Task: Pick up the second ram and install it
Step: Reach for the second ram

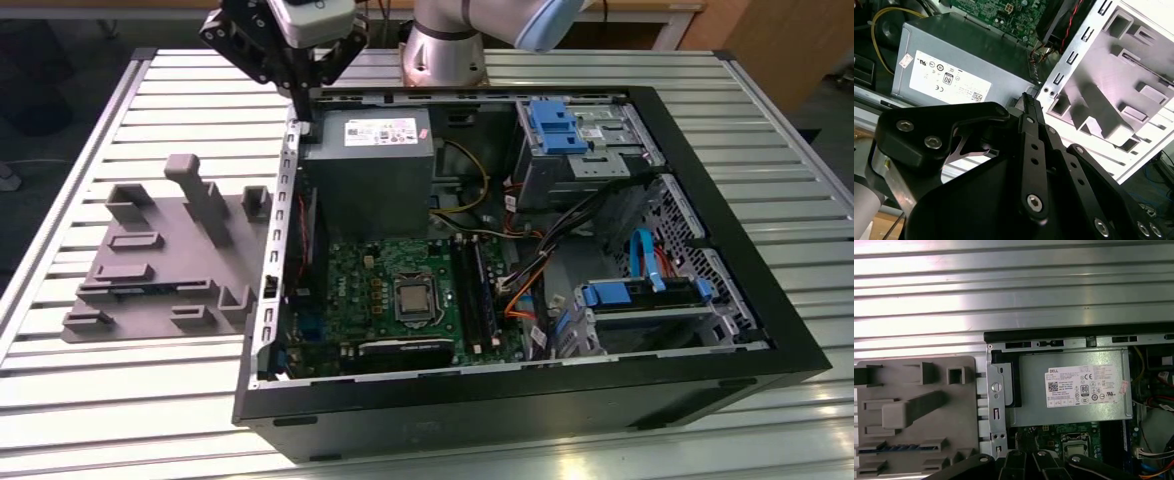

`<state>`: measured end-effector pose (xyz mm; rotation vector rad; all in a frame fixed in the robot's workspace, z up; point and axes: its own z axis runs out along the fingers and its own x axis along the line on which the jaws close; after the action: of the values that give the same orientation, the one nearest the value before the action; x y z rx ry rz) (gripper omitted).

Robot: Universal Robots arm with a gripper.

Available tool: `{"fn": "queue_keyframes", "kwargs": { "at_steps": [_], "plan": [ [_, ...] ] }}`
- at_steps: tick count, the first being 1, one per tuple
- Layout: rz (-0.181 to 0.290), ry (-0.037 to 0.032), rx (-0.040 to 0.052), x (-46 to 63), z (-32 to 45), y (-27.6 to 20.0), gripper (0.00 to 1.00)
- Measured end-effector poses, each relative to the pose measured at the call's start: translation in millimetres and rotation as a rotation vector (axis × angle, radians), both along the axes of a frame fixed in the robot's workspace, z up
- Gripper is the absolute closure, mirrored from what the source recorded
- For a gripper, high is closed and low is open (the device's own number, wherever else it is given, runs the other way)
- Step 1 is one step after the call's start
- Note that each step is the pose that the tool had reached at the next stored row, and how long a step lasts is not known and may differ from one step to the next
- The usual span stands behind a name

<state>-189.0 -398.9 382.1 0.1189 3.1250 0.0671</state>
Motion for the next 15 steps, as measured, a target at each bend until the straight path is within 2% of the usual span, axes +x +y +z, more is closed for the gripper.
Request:
{"fn": "queue_keyframes", "kwargs": {
  "at_steps": [15],
  "plan": [
    [0.000, 0.0054, 0.0000, -7.0, -2.2, 0.0, 0.87]
  ]
}}
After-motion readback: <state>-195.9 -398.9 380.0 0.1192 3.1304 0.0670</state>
